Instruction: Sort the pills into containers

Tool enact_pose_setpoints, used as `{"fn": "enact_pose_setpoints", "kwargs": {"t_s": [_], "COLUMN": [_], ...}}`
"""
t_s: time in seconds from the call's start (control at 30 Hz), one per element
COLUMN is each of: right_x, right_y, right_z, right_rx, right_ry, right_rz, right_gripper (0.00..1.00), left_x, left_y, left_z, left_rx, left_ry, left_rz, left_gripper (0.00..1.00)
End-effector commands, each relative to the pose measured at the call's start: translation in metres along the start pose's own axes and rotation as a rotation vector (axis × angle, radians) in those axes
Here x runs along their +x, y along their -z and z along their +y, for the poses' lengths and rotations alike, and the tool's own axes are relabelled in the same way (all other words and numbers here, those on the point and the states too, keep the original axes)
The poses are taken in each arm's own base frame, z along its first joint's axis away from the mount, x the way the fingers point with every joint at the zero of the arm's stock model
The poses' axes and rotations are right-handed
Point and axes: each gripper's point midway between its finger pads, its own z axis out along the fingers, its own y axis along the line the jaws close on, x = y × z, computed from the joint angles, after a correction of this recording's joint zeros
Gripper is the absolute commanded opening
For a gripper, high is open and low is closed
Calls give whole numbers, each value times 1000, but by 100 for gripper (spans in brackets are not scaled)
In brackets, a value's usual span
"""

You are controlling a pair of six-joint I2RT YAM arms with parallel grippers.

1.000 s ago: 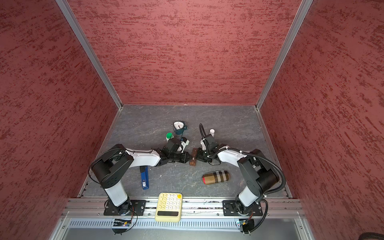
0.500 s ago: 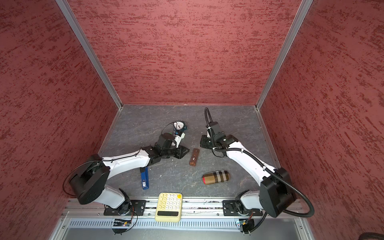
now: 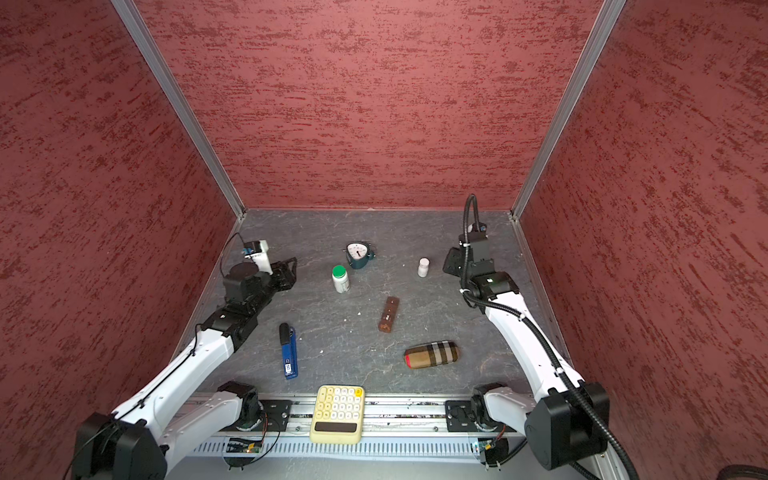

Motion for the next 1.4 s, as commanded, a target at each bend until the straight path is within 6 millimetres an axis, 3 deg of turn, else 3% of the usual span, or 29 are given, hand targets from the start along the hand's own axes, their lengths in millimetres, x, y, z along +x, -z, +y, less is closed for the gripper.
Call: {"fn": "enact_pose_setpoints", "kwargs": {"t_s": [0.0,0.17,0.33,0.53,0.73,0.93,1.13,1.27,1.37], "right_x": [-26,-17,-9,3,2,11,35,37,35], "right_y": [-11,-35,-41,-43,-36,-22,-37,-48,-57], "right_z": [-30,-69,-97,-114,-116,-117,-108,-106,-100], "right_rx": [55,104,164,200,173,138,54,49,31], "right_ry": [-43,-98,-108,-66,3,79,139,151,176], "right_rz": [-147,-180,-234,-320,-486,-636,-618,-577,-548], "right_gripper": [46,58,66,73,75,79,80,81,82], "left_x": [-17,-19,-14,-2,-3,9,17,18,30], "left_y": [11,26,40,52,56,42,14,-7,-30], "left_z": [34,67,90,116,120,118,104,86,78], "left_rx": [-117,-244,-342,-468,-482,-446,-352,-265,-227], "left_ry": [5,-68,-116,-128,-147,-179,-249,-290,-330], "left_rz": [-132,-257,-330,-375,-417,-391,-367,-382,-347], "left_gripper": [63,69,71,74,82,93,96,97,97]}}
